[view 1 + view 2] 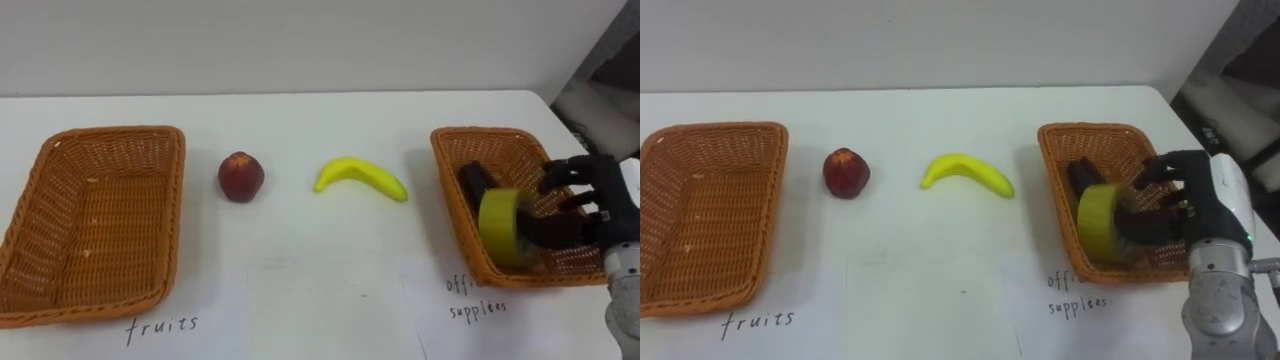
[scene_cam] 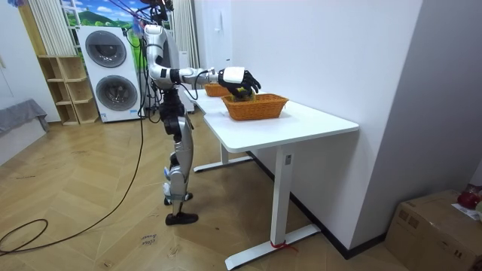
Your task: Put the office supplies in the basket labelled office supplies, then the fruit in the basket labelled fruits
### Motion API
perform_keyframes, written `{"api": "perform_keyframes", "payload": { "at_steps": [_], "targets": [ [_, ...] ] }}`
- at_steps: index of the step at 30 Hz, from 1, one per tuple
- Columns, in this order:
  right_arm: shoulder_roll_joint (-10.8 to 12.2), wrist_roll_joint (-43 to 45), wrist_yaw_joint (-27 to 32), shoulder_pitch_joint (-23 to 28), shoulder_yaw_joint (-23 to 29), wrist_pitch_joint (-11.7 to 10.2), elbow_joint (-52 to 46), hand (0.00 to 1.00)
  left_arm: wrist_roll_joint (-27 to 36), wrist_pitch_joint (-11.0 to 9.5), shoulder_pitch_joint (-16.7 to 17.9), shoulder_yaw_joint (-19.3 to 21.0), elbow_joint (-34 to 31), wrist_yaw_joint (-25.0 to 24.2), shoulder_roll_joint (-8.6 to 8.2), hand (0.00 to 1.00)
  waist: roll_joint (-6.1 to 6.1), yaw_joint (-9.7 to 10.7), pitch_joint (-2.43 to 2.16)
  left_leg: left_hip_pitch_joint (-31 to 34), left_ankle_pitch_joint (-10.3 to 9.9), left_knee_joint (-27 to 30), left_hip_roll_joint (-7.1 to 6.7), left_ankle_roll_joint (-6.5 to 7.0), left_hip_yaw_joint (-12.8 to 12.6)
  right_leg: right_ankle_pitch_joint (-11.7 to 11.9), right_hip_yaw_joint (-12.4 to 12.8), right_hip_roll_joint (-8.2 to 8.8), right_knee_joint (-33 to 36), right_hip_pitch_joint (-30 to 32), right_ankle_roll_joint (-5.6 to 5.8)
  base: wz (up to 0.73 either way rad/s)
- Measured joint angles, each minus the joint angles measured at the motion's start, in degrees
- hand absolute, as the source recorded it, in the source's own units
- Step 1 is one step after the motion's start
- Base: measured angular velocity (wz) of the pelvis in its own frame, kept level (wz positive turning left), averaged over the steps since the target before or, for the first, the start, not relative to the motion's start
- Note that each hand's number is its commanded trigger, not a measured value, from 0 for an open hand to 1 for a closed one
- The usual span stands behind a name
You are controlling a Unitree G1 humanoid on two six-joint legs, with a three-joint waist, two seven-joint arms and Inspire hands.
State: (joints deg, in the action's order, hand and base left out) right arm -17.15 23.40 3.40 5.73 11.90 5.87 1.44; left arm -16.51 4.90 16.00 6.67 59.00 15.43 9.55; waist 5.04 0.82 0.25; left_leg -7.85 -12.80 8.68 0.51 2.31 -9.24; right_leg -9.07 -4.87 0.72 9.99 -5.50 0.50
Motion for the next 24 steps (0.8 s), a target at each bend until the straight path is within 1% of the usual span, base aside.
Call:
{"api": "perform_keyframes", "payload": {
  "at_steps": [4,20,24],
  "targets": [
    [0.0,0.2,-1.0,0.0,-0.1,0.0,0.0,0.00,0.0,0.0,0.1,0.0,0.0,0.0,0.01,0.00,0.01,0.0,-0.01,-0.1,0.0,0.0,-0.01,0.00,0.0,0.0,0.0,0.00,0.0,-0.1,0.00,0.00],
    [0.0,0.1,-1.0,0.0,-0.1,-0.1,0.0,0.00,0.0,0.0,0.0,0.0,0.1,-0.3,0.07,0.00,-0.20,0.1,0.04,-0.4,0.0,0.0,-0.01,0.00,0.0,0.0,0.0,0.00,0.0,-0.4,0.00,0.00],
    [0.0,0.1,-0.6,0.0,-0.1,-0.1,-0.6,0.00,0.0,0.0,-0.2,0.0,0.1,-0.2,0.16,0.00,-0.32,0.1,-0.08,-0.4,0.0,-0.1,-0.01,0.00,0.0,0.0,0.0,0.00,0.0,-0.4,0.00,0.00]
  ]
}}
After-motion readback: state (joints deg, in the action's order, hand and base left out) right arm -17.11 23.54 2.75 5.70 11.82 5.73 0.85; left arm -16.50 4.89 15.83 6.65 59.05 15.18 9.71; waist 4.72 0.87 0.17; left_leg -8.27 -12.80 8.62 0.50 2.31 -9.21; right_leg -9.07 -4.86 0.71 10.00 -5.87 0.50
